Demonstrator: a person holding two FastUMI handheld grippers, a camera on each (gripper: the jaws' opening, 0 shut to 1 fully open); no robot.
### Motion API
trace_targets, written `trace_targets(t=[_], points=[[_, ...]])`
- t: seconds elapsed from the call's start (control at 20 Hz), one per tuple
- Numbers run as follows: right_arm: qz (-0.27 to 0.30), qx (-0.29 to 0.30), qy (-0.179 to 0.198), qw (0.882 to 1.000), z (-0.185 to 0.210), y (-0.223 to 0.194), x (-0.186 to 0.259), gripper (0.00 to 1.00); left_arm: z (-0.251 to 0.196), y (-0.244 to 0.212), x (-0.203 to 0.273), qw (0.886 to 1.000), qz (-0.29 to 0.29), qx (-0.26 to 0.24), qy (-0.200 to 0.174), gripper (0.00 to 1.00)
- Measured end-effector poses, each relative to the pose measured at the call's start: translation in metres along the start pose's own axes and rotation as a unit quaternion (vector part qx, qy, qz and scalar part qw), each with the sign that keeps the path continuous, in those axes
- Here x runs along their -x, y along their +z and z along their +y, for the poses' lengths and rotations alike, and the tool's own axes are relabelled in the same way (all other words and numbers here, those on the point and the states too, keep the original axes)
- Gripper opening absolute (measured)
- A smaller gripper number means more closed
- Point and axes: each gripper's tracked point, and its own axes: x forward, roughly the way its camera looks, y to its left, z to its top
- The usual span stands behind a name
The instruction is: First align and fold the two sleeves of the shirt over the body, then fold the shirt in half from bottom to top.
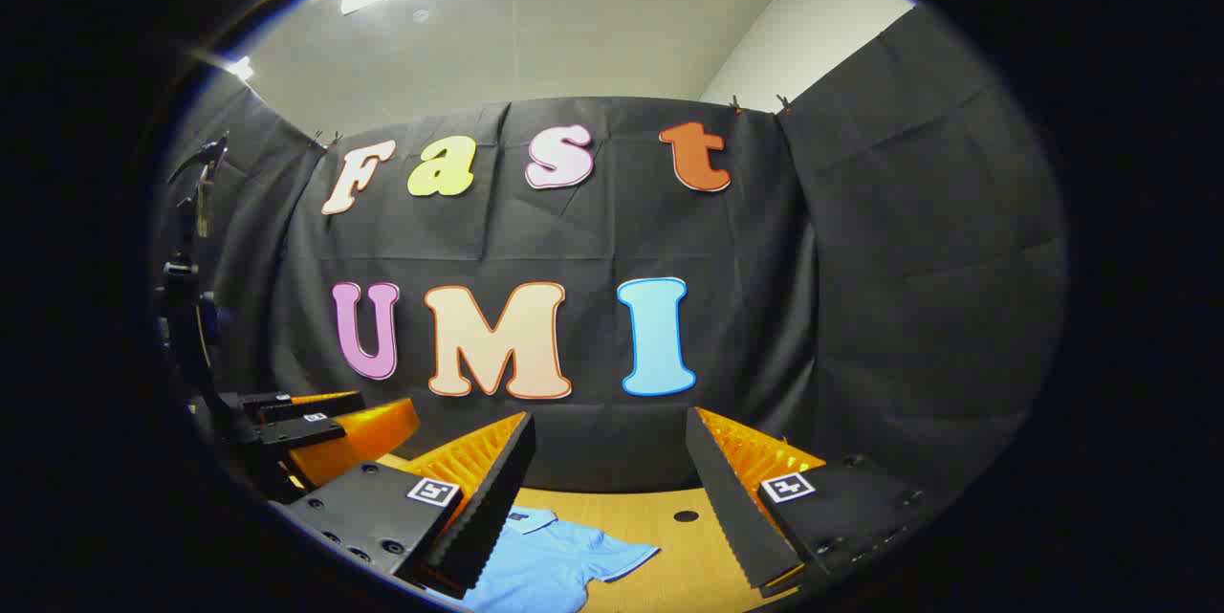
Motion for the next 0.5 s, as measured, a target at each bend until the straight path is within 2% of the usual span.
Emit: trace_targets(t=[0.35,0.5], points=[[0.003,-0.002,-0.023,1.0,-0.001,-0.017,-0.018,0.98,0.02,0.006,-0.006,1.0,-0.013,-0.003,0.0,0.95],[0.019,-0.003,-0.024,1.0,0.0,-0.03,-0.025,0.98,0.048,-0.003,-0.003,1.0,-0.005,-0.003,0.02,0.94]])
